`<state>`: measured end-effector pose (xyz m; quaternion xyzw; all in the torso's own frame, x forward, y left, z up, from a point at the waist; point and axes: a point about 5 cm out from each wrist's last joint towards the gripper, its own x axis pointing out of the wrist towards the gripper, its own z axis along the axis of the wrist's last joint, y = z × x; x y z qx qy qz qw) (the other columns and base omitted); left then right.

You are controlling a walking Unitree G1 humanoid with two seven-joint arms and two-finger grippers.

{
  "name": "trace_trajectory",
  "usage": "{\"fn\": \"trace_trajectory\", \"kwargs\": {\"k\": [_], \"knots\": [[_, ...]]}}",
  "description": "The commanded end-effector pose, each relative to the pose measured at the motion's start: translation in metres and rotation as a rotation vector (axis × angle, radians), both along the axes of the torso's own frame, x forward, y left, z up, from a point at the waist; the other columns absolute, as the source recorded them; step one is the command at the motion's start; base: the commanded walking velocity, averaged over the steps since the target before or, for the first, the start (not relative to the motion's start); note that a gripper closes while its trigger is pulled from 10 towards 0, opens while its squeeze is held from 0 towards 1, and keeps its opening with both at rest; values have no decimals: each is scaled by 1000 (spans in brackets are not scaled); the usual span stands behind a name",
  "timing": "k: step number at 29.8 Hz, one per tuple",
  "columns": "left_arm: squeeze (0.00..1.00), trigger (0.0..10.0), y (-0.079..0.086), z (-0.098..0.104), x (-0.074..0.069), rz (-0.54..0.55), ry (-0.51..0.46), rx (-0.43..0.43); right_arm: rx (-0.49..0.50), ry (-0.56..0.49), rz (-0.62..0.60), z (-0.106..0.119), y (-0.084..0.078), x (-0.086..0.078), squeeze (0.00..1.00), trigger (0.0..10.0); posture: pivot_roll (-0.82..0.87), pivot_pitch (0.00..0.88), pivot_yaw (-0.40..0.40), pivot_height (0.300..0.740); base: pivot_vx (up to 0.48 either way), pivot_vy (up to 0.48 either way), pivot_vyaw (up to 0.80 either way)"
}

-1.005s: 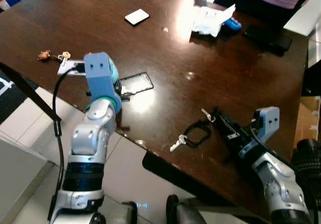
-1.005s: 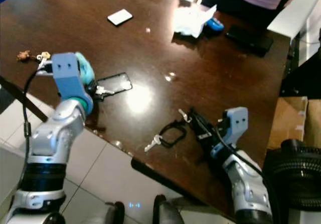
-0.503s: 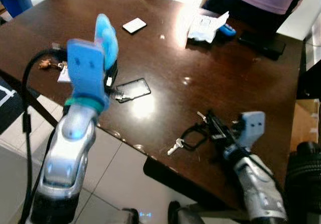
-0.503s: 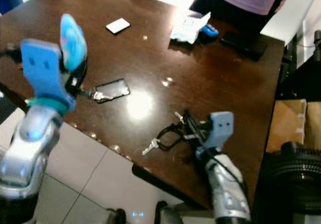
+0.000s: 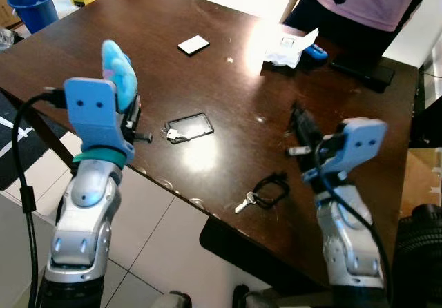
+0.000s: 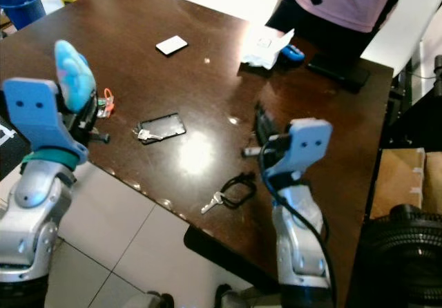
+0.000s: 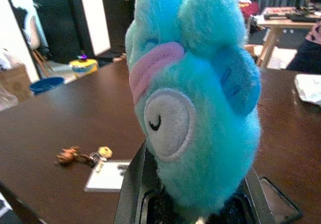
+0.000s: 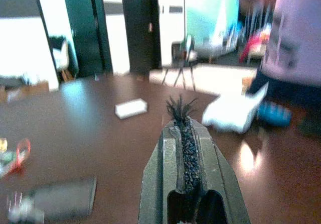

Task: Hang keys on a hook

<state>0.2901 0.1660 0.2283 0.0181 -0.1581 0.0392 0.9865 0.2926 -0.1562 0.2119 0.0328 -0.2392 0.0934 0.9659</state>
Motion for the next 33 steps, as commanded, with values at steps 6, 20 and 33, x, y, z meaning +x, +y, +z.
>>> {"fn": "trace_trajectory", "kwargs": {"k": [6,20,33], "knots": [[0,10000,-9,-8,2,-40,20,9,-20,-5,-17,3,2,-3,0,10000,63,13,49,740,0,0,0],[0,10000,-23,-10,9,-82,35,1,-14,19,20,3,21,9,0,10000,56,21,46,740,-121,0,0],[0,10000,-20,-10,10,-67,37,6,-5,35,31,0,26,13,0,10000,68,18,47,740,-407,0,0]]}}
